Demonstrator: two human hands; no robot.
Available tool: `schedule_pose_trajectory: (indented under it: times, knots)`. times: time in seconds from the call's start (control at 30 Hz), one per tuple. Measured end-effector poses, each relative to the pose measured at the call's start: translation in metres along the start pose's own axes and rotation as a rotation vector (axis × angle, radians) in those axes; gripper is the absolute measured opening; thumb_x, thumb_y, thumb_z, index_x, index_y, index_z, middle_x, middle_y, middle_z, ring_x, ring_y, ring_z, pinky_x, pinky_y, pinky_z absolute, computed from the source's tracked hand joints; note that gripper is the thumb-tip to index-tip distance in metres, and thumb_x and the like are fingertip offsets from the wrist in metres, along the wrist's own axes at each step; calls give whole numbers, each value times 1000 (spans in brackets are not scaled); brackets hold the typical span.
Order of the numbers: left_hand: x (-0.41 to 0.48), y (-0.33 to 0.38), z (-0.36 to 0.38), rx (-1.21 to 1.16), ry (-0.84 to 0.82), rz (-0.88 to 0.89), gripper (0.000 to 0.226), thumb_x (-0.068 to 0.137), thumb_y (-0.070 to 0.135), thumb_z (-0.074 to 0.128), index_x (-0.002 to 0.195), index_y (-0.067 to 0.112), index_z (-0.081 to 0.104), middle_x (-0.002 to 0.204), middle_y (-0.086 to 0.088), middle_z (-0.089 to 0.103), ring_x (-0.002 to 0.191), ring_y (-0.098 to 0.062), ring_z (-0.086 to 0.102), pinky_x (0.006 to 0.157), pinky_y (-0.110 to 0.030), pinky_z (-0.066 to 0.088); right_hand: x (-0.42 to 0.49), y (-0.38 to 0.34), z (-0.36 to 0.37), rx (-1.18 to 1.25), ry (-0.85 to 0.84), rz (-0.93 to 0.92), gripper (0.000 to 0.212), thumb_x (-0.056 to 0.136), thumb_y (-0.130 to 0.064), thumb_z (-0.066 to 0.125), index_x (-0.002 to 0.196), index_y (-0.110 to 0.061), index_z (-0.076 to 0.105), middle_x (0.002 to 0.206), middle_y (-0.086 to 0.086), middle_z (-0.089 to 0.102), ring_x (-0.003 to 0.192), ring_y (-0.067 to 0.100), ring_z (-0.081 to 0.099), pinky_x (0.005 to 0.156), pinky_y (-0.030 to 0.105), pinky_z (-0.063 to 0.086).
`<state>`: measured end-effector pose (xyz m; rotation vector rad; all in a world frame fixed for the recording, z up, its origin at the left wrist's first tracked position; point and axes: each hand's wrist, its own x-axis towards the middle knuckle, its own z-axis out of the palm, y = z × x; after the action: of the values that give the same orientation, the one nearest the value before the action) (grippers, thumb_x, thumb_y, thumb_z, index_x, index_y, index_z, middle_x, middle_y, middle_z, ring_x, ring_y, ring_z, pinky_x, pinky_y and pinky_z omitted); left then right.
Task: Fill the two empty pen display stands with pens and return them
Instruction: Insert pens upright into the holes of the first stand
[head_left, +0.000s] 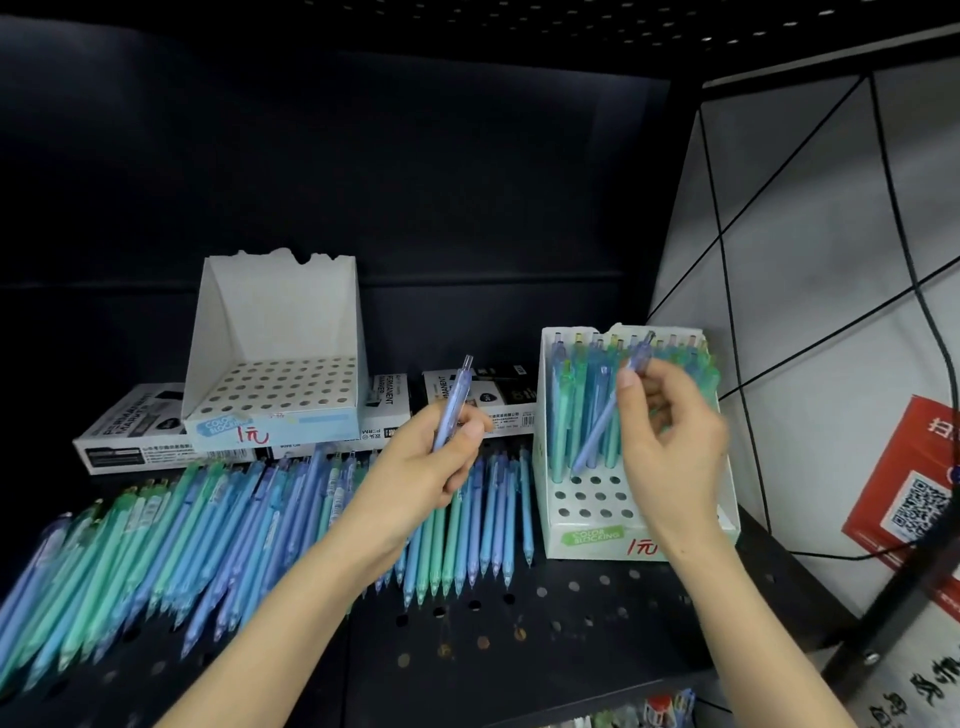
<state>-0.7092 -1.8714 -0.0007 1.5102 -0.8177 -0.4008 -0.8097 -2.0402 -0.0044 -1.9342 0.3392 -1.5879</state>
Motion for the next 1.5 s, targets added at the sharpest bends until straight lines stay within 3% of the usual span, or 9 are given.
schedule_pose_trajectory:
  times: [0.13,0.27,0.5,0.83,1.07,1.2,1.3,1.4,1.5]
  knots:
    - [-1,1,1,-6,-4,6,18,91,28,52,102,15,59,60,8,43,53,-6,37,45,-13,31,4,-1,0,-42,17,-48,16,89,-35,49,93,-24,60,71,-18,55,65,1,53,57,11,41]
    - [-2,2,2,-60,2,13,37,84,49,44,102,20,58,64,8,47,55,-6,40,45,-12,32,5,1,0,-46,27,-29,11,90,-32,51,91,-25,59,71,-17,56,64,2,52,56,17,43]
    - [0,-2,2,-67,123,51,9,97,25,42,90,22,47,63,5,47,55,-9,39,47,-16,31,6,-1,-4,-110,27,-1,5,90,-27,54,89,-25,58,68,-19,54,62,-3,52,56,13,41]
    - [-2,-2,5,-22,90,136,5,90,16,56,88,21,56,73,8,54,66,-4,48,58,-15,39,3,-10,-7,-351,-150,24,19,88,-23,62,97,-7,66,69,-8,61,59,9,56,57,24,46]
    - [-6,0,9,84,65,191,8,85,17,62,87,24,59,83,9,60,80,-3,55,77,-17,46,0,-24,-4,-494,-234,73,21,87,-28,64,99,-11,61,62,-13,54,58,12,55,60,28,45]
    - [-6,-1,10,111,46,189,7,85,18,63,88,23,60,85,5,61,82,-7,56,78,-21,47,2,-24,-6,-498,-326,163,20,85,-34,65,92,-15,64,67,-15,57,66,12,60,67,35,52]
    - [-5,-1,11,119,35,199,7,85,18,64,90,23,61,86,4,61,82,-7,57,78,-22,48,1,-32,-15,-588,-299,117,31,84,-44,62,104,-20,64,79,-13,66,66,8,57,60,25,45]
    - [-7,0,14,97,10,224,8,84,18,65,89,23,62,83,8,61,81,-6,57,77,-21,48,-8,-47,-25,-388,-227,72,36,81,-53,54,98,-25,68,71,-16,63,61,5,55,55,17,41]
    - [-9,1,22,97,-51,252,9,83,16,66,88,23,63,81,11,61,81,-6,57,77,-23,49,-19,-53,-25,-69,-422,214,23,80,-48,59,85,-29,71,69,-16,66,66,2,58,59,15,43]
